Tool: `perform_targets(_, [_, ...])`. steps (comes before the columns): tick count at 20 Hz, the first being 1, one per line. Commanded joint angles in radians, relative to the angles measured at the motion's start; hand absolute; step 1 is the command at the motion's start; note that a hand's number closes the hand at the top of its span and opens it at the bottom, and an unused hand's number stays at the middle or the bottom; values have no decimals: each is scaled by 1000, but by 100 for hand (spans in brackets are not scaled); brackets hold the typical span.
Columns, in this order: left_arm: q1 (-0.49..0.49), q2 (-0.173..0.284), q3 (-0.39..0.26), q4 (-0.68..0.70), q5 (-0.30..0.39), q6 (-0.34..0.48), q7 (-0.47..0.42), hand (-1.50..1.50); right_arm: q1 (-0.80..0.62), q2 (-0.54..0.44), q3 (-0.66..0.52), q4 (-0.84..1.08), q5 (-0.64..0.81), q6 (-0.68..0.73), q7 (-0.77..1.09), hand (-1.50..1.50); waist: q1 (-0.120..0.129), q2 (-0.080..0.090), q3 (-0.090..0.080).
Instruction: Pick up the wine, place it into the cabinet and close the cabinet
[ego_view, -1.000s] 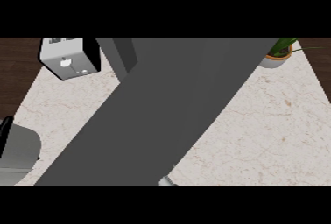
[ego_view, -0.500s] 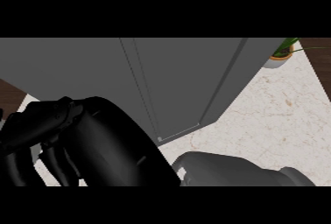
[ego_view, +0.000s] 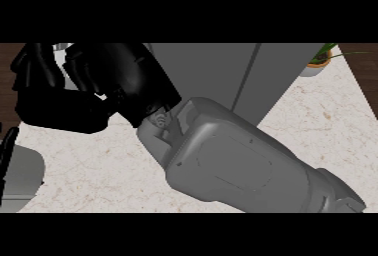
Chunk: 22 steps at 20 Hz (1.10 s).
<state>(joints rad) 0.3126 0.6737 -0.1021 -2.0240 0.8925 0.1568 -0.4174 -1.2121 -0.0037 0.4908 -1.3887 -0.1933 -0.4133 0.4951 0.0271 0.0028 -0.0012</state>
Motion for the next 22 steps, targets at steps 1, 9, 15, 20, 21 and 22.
perform_targets(1, [-25, -14, 13, -4, -9, 11, 34, -150, -20, -1, -111, 159, -39, 106, -100, 150, -7, 2, 1])
perform_targets(9, [-50, -39, 36, 30, -21, -3, 62, -150, -25, -4, -169, 348, -16, 178, -236, 150, -7, 4, 0])
perform_targets(15, [0, -42, 20, -26, -53, -17, 51, -150, 12, -67, -170, 391, 20, 211, -310, 150, 4, 3, 0])
perform_targets(20, [-71, -51, 35, 10, -40, -2, 68, -150, 29, -106, -170, 420, 33, 252, -358, 150, -7, 10, 0])
perform_targets(21, [-35, -56, 11, -10, -50, -10, 66, -150, -1, -127, -200, 433, 29, 251, -353, 150, 7, 9, 0])
perform_targets(22, [-84, -72, -2, 7, -66, 27, 70, -150, 3, -112, -191, 430, 27, 254, -357, 150, -9, 13, 0])
